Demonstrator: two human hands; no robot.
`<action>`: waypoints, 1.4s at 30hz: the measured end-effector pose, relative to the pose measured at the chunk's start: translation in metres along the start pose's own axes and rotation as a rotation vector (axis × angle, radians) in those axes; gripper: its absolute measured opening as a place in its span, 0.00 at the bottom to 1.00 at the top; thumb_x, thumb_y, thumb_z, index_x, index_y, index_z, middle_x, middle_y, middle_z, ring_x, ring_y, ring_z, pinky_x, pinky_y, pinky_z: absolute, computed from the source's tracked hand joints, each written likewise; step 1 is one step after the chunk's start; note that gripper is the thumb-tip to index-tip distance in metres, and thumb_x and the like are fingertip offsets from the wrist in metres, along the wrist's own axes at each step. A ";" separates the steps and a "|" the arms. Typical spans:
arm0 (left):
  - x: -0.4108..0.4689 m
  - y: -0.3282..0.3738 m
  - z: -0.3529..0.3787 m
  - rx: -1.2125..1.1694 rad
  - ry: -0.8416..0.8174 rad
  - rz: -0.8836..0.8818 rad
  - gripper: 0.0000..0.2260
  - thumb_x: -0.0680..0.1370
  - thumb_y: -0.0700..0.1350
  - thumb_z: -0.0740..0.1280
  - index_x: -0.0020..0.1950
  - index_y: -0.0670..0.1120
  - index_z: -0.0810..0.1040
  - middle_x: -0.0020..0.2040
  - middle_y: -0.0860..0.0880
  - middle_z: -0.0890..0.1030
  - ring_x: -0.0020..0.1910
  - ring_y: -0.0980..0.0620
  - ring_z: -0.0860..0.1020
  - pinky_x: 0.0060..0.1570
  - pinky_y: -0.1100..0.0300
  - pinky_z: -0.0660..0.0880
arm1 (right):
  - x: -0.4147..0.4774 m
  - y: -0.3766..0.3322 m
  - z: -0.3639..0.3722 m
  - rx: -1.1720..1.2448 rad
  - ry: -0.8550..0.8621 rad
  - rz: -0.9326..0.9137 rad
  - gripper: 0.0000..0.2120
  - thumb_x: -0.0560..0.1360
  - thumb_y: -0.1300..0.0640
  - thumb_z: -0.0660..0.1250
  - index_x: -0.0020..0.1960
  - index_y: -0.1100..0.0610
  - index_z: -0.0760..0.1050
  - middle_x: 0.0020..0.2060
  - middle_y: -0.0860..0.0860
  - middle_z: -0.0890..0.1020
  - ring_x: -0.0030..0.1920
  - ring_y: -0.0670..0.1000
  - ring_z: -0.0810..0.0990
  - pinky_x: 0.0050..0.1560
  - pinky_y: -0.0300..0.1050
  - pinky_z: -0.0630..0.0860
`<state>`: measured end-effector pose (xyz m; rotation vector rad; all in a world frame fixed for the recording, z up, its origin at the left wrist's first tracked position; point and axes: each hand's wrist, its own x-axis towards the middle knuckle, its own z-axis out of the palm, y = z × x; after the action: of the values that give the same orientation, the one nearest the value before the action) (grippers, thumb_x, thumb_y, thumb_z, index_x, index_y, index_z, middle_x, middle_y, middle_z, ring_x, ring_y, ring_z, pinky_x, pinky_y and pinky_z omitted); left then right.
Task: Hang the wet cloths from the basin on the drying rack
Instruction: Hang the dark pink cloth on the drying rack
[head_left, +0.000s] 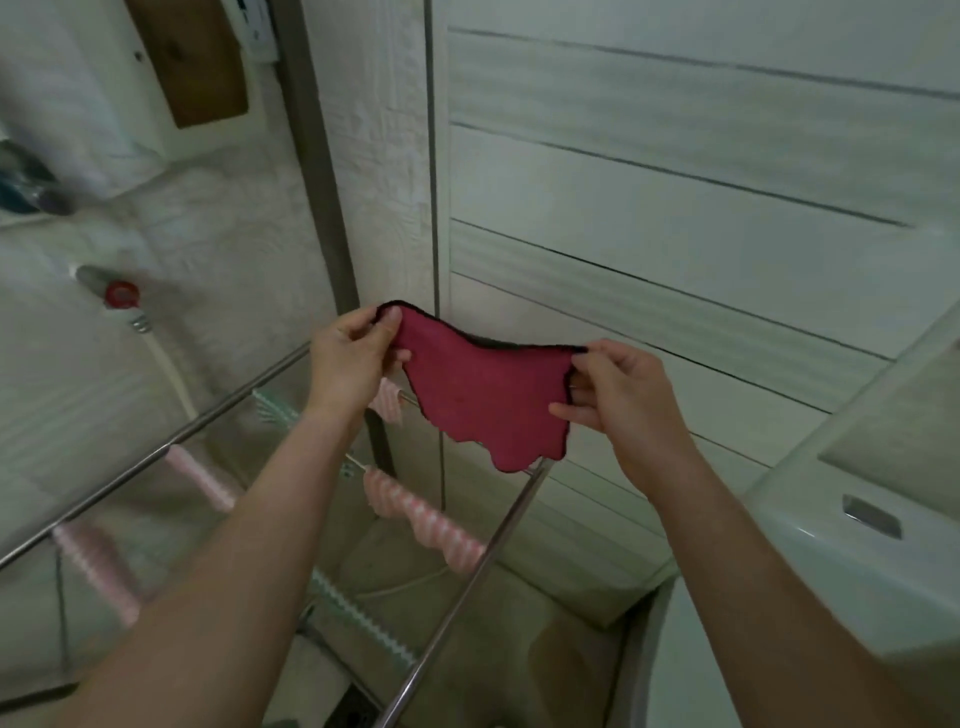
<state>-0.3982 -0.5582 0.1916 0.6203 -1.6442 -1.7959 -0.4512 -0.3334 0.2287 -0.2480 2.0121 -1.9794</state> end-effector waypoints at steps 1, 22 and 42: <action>0.007 -0.008 0.001 -0.001 0.018 -0.010 0.05 0.78 0.41 0.66 0.44 0.46 0.81 0.30 0.53 0.79 0.25 0.59 0.76 0.28 0.67 0.76 | 0.006 0.007 0.004 0.001 -0.010 0.031 0.08 0.77 0.64 0.60 0.42 0.61 0.76 0.35 0.55 0.77 0.39 0.54 0.79 0.43 0.52 0.82; 0.071 -0.118 0.029 0.369 0.059 -0.123 0.12 0.78 0.45 0.65 0.36 0.42 0.77 0.29 0.47 0.74 0.27 0.54 0.72 0.36 0.54 0.73 | 0.077 0.126 0.000 -0.266 -0.067 0.247 0.10 0.78 0.61 0.61 0.46 0.58 0.81 0.40 0.54 0.85 0.41 0.52 0.84 0.39 0.43 0.80; 0.089 -0.136 0.080 0.654 -0.090 -0.178 0.13 0.76 0.44 0.67 0.60 0.48 0.75 0.52 0.48 0.77 0.51 0.50 0.77 0.47 0.61 0.72 | 0.140 0.167 -0.023 -0.778 0.130 0.037 0.10 0.79 0.53 0.60 0.48 0.58 0.76 0.34 0.51 0.77 0.35 0.52 0.76 0.32 0.43 0.66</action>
<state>-0.5344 -0.5608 0.0716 1.0018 -2.3176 -1.3892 -0.5746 -0.3531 0.0493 -0.2441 2.7585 -1.1204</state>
